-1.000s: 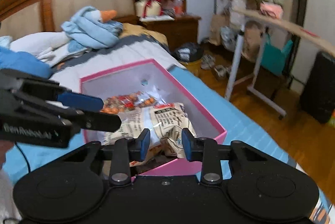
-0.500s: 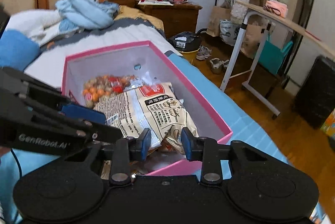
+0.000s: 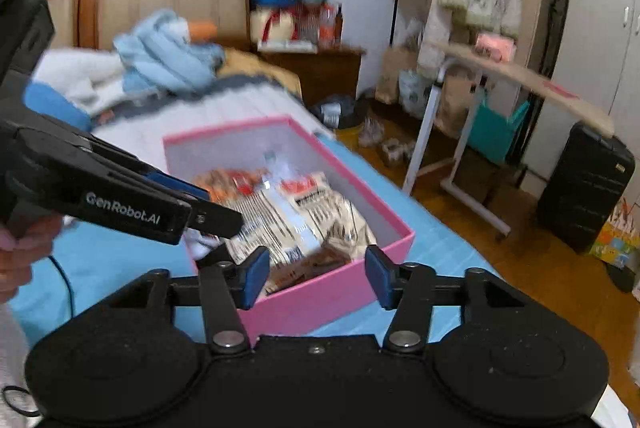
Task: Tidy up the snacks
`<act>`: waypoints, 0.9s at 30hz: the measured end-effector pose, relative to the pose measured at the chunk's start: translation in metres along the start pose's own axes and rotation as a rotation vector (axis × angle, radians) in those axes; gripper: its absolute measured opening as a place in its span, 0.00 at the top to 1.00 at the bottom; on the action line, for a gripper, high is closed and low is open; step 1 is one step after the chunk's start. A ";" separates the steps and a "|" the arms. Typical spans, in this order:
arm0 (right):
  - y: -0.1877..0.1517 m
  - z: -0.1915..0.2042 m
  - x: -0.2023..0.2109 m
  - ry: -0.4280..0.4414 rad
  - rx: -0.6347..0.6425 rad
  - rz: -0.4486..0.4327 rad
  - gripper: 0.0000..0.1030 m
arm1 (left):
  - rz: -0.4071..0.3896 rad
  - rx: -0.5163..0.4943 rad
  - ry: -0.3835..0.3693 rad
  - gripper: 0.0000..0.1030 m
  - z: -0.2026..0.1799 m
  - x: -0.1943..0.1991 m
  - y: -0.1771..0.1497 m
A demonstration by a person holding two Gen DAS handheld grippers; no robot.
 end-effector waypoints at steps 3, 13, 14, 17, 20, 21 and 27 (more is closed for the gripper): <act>0.001 -0.002 0.028 -0.023 -0.040 -0.027 0.41 | -0.041 -0.041 -0.015 0.60 -0.016 0.026 0.000; -0.014 0.004 0.116 -0.115 -0.161 -0.125 0.30 | -0.085 -0.174 0.008 0.48 -0.047 0.084 -0.020; -0.016 0.007 0.124 -0.130 -0.166 -0.139 0.30 | -0.091 -0.182 0.006 0.47 -0.049 0.089 -0.023; -0.024 0.017 0.141 -0.182 -0.181 -0.159 0.30 | -0.096 -0.188 -0.012 0.42 -0.052 0.099 -0.032; -0.032 0.025 0.152 -0.274 -0.230 -0.147 0.30 | -0.103 -0.200 -0.015 0.38 -0.055 0.106 -0.041; -0.036 0.027 0.155 -0.300 -0.253 -0.136 0.30 | -0.106 -0.209 -0.009 0.37 -0.056 0.108 -0.045; -0.066 0.028 0.170 -0.390 -0.436 -0.101 0.29 | -0.118 -0.244 0.002 0.29 -0.061 0.117 -0.067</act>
Point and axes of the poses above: each gripper's, at about its wrist camera, not at the fingertips, and x roughly against the way its jaws point, z to its left, y to its top, the point moved 1 cm from there along -x, roughly the way its jaws point, and after that the axes turned 7 degrees about x, right-handed, at the moved point
